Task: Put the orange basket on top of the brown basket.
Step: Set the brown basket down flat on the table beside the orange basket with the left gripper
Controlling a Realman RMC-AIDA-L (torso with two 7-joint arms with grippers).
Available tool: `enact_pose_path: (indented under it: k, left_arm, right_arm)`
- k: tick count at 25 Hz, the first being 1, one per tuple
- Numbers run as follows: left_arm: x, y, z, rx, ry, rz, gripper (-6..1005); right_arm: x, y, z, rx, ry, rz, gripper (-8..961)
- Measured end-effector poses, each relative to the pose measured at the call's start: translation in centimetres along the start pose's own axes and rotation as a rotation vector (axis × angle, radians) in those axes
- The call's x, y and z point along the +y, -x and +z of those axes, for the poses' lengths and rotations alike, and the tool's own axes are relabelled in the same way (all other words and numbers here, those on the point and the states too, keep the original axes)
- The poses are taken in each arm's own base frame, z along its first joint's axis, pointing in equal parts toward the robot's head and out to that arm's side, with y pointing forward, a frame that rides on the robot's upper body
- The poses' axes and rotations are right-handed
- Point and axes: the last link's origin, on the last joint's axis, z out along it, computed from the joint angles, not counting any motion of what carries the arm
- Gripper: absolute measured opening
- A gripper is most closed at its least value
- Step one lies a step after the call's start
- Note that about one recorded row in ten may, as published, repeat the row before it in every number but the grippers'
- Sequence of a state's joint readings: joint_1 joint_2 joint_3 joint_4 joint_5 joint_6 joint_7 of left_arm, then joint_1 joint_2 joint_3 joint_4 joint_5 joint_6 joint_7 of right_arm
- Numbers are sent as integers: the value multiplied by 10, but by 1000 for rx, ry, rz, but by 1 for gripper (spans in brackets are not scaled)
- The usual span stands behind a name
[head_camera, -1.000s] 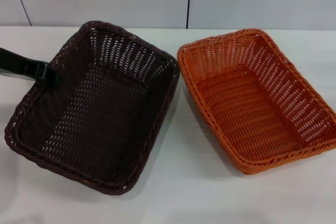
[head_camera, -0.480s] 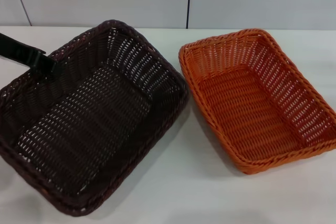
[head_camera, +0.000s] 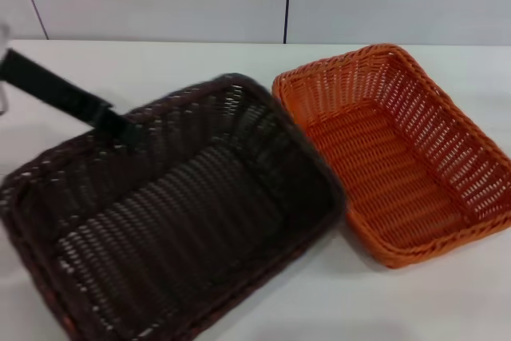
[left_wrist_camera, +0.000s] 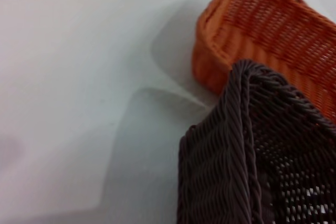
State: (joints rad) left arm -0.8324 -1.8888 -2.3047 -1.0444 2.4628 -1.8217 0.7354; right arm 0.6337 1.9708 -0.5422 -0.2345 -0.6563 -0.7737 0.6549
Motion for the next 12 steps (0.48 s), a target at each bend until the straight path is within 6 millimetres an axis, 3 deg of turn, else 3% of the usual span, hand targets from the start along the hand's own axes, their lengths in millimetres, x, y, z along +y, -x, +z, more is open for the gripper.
enact_pose_path:
  k: [6, 12]
  left_arm:
    - [18, -22, 40, 13, 75, 31, 285]
    - [32, -39, 65, 25, 98, 55, 294]
  right_arm:
    - [1, -1, 0, 6, 5, -6, 789]
    - [1, -4, -2, 16, 9, -11, 790]
